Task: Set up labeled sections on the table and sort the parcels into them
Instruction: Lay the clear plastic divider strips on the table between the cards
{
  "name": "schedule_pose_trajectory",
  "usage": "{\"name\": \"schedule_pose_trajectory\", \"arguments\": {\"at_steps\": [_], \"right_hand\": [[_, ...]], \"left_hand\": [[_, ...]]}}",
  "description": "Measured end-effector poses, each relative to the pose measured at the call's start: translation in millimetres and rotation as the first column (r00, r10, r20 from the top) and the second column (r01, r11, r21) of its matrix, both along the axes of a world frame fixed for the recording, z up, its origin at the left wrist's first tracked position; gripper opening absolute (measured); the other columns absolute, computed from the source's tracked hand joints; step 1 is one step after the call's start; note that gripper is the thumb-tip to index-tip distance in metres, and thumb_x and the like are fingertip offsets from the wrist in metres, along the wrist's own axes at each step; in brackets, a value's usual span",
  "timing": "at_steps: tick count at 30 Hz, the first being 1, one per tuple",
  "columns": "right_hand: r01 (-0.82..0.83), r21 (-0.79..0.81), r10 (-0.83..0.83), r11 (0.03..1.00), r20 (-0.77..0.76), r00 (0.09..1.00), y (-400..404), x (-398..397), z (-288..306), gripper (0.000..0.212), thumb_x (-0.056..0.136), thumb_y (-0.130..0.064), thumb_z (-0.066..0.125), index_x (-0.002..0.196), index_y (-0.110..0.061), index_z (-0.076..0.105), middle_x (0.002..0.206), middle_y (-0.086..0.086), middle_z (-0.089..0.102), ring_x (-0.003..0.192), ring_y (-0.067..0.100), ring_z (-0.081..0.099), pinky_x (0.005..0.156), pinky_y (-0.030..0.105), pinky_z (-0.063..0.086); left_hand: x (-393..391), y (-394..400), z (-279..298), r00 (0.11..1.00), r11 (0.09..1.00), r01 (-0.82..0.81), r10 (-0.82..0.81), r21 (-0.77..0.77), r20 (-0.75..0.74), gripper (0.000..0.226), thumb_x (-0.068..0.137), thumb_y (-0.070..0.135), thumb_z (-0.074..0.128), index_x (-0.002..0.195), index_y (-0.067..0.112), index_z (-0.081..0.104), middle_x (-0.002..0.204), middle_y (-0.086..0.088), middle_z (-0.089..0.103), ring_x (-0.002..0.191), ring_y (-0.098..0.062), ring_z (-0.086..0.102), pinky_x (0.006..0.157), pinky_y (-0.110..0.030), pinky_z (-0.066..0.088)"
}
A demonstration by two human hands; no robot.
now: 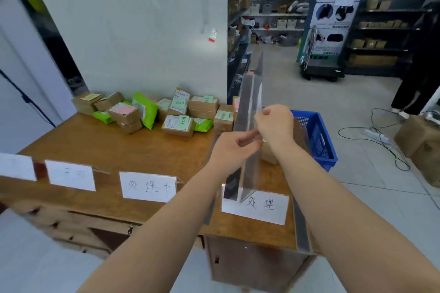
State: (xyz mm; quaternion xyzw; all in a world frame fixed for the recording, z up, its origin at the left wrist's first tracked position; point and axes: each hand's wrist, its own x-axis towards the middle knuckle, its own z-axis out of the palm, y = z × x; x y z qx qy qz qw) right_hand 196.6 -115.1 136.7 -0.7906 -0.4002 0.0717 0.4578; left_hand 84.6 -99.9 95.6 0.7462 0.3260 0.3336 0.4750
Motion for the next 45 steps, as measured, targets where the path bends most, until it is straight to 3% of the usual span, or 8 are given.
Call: {"name": "schedule_pose_trajectory", "arguments": {"at_steps": [6,9,15,18,22,27,31,45], "right_hand": [[-0.099,0.122,0.096,0.988,0.029,0.995,50.3,-112.4,6.8,0.024,0.08,-0.004,0.053,0.065,0.008,0.068,0.057,0.02,0.059,0.056,0.028,0.053,0.054,0.019,0.041],[-0.169,0.168,0.171,0.971,0.003,0.985,76.9,-168.4,-0.1,0.028,0.081,-0.004,0.052,0.06,0.01,0.063,0.055,0.024,0.054,0.05,0.025,0.045,0.045,0.018,0.034],[-0.212,0.176,0.225,0.961,-0.056,0.973,126.8,-246.5,-9.2,0.021,0.071,-0.001,0.053,0.051,-0.003,0.053,0.055,0.019,0.041,0.056,0.025,0.031,0.051,0.028,0.027],[-0.238,0.175,0.257,0.955,-0.095,0.962,153.0,-262.3,-13.3,0.019,0.072,-0.002,0.057,0.054,0.003,0.061,0.056,0.023,0.055,0.057,0.032,0.051,0.057,0.03,0.039],[-0.27,0.133,0.287,0.953,-0.128,0.949,194.9,-279.6,-26.3,0.031,0.07,-0.003,0.055,0.041,-0.007,0.045,0.038,0.004,0.033,0.046,0.017,0.025,0.044,0.025,0.028],[-0.31,0.018,0.308,0.951,-0.174,0.935,251.8,-294.0,-62.1,0.021,0.069,-0.006,0.053,0.059,0.011,0.06,0.055,0.017,0.039,0.056,0.024,0.032,0.055,0.029,0.027],[-0.325,-0.075,0.311,0.943,-0.151,0.938,287.3,-299.3,-87.6,0.025,0.074,-0.01,0.054,0.064,0.011,0.062,0.056,0.015,0.045,0.056,0.023,0.039,0.054,0.03,0.032],[-0.204,-0.35,0.187,0.914,-0.082,0.979,328.7,-339.8,-154.4,0.024,0.081,-0.013,0.054,0.065,0.002,0.064,0.063,0.011,0.055,0.061,0.022,0.05,0.054,0.028,0.037]], "left_hand": [[-115.6,34.6,14.3,0.995,0.993,-0.07,0.076,0.093,-0.067,0.022,0.083,0.021,0.063,0.102,0.025,0.071,0.093,0.009,0.072,0.094,-0.008,0.066,0.088,-0.026,0.051],[-170.3,53.2,13.4,0.988,0.983,-0.118,0.131,0.139,-0.085,0.019,0.083,0.013,0.061,0.097,0.018,0.073,0.085,0.009,0.072,0.081,0.002,0.065,0.081,-0.019,0.051],[-240.1,93.3,10.0,0.953,0.94,-0.189,0.246,0.284,-0.179,0.012,0.08,0.008,0.058,0.082,0.014,0.068,0.085,-0.015,0.071,0.075,-0.023,0.063,0.078,-0.039,0.053],[-263.8,117.1,7.2,0.964,0.95,-0.21,0.241,0.23,-0.114,0.032,0.08,0.006,0.057,0.107,0.017,0.069,0.093,0.008,0.072,0.078,0.004,0.064,0.077,-0.015,0.05],[-286.0,162.0,-5.8,0.958,0.951,-0.25,0.27,0.181,-0.096,0.034,0.082,0.007,0.055,0.113,0.016,0.065,0.088,0.027,0.063,0.071,0.024,0.055,0.064,0.004,0.041],[-299.7,217.7,-34.3,0.944,0.957,-0.259,0.279,0.129,-0.177,0.023,0.084,0.014,0.053,0.094,0.028,0.069,0.077,0.004,0.066,0.063,-0.005,0.054,0.064,-0.018,0.045],[-305.1,246.5,-56.9,0.937,0.952,-0.3,0.307,0.07,-0.168,0.031,0.083,0.01,0.054,0.11,0.018,0.068,0.073,0.024,0.063,0.066,0.007,0.059,0.062,-0.002,0.046],[-340.3,294.0,-113.7,0.959,0.969,-0.173,0.125,-0.179,-0.255,0.018,0.087,0.005,0.05,0.086,0.0,0.068,0.062,-0.003,0.054,0.057,-0.01,0.042,0.057,-0.021,0.034]]}}
